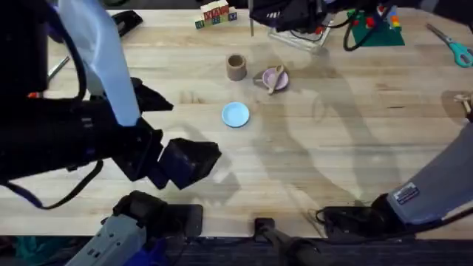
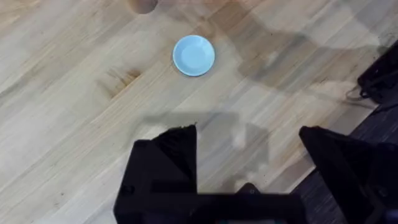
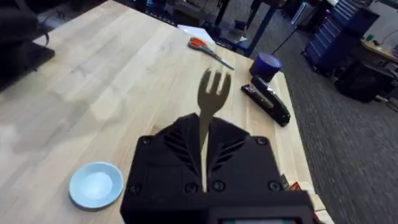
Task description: Pick up a utensil and set it on the pink plate, then put the other utensil in the container.
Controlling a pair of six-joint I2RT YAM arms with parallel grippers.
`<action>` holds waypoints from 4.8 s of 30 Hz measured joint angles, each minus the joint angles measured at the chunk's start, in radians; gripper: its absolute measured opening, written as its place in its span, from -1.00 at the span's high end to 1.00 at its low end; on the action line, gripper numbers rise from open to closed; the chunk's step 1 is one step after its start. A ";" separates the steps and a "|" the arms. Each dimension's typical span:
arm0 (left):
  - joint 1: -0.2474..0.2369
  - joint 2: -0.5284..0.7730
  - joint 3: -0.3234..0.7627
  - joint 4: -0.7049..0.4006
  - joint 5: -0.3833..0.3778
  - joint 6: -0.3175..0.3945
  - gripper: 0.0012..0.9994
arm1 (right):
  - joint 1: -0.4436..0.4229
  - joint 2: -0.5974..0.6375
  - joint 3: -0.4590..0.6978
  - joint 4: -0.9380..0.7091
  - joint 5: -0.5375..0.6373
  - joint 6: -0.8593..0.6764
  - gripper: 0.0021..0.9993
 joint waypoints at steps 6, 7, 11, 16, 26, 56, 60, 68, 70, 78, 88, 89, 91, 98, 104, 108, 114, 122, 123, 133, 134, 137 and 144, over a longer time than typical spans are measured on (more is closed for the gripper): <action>0.000 0.000 0.000 0.000 0.000 0.000 -0.99 | 0.047 0.104 0.000 0.123 0.000 0.057 0.94; 0.000 0.000 0.000 0.000 0.000 0.000 -0.99 | 0.050 0.112 0.000 0.133 0.000 0.058 0.94; 0.000 0.000 0.000 0.000 0.000 0.000 -0.99 | 0.058 0.144 0.000 0.176 0.000 0.063 0.94; 0.000 0.000 0.000 0.000 0.000 0.000 -0.99 | 0.060 0.175 0.000 0.209 0.001 0.071 0.94; 0.000 0.000 0.000 0.000 0.000 0.000 -0.99 | 0.060 0.231 0.000 0.414 0.040 0.216 0.94; 0.000 0.000 0.000 0.000 0.000 0.000 -0.99 | 0.073 0.363 0.002 0.472 0.083 0.327 0.94; 0.000 0.000 0.000 0.000 0.000 0.000 -0.99 | 0.073 0.388 0.002 0.470 0.084 0.339 0.94; 0.000 0.000 0.000 0.000 0.000 0.000 -0.99 | 0.073 0.390 0.002 0.473 0.083 0.364 0.13; 0.000 0.000 0.000 0.000 0.000 0.000 -0.99 | 0.073 0.390 0.002 0.473 0.084 0.371 -0.08; 0.000 0.000 0.000 0.000 0.000 0.000 -0.99 | 0.073 0.390 0.002 0.474 0.083 0.452 -0.95; 0.000 0.000 0.000 0.000 0.000 0.000 -0.99 | 0.073 0.390 0.002 0.739 0.084 0.816 -1.00; 0.000 0.000 0.000 0.000 0.000 0.000 -0.99 | 0.073 0.390 0.003 0.774 0.083 0.872 -1.00; 0.000 0.000 0.000 0.000 0.000 0.000 -0.99 | 0.073 0.390 0.013 0.839 0.083 1.007 -1.00; 0.000 0.000 0.000 0.000 0.000 0.000 -0.99 | 0.073 0.389 0.097 0.881 0.092 1.335 -0.99; 0.000 0.000 0.000 0.000 0.000 0.000 -0.99 | 0.073 0.390 0.146 0.876 0.155 1.442 -0.99; 0.000 0.000 0.000 0.000 0.000 0.000 -0.99 | 0.072 0.390 0.173 0.811 0.208 1.463 -0.99; 0.000 0.000 0.000 0.000 0.000 0.000 -0.99 | 0.050 0.390 0.244 0.514 0.309 1.393 -0.99; 0.000 0.000 0.000 0.000 0.000 0.000 -0.99 | 0.019 0.378 0.402 -0.234 0.595 1.087 -0.99; 0.000 0.000 0.000 0.000 0.000 0.000 -0.99 | 0.019 0.369 0.419 -0.302 0.634 1.054 -0.99; 0.000 0.000 0.000 0.000 -0.001 0.000 -0.99 | 0.021 0.120 0.535 -0.737 0.945 0.894 -0.99; 0.000 0.000 0.000 0.000 -0.001 0.000 -0.99 | 0.021 0.094 0.536 -0.763 0.969 0.889 -0.99; 0.000 0.000 0.000 0.000 -0.001 0.000 -0.99 | 0.021 0.028 0.539 -0.834 1.046 0.881 -0.99; 0.000 0.000 0.000 0.000 -0.001 0.000 -0.99 | 0.021 -0.059 0.539 -1.056 1.173 0.874 -0.99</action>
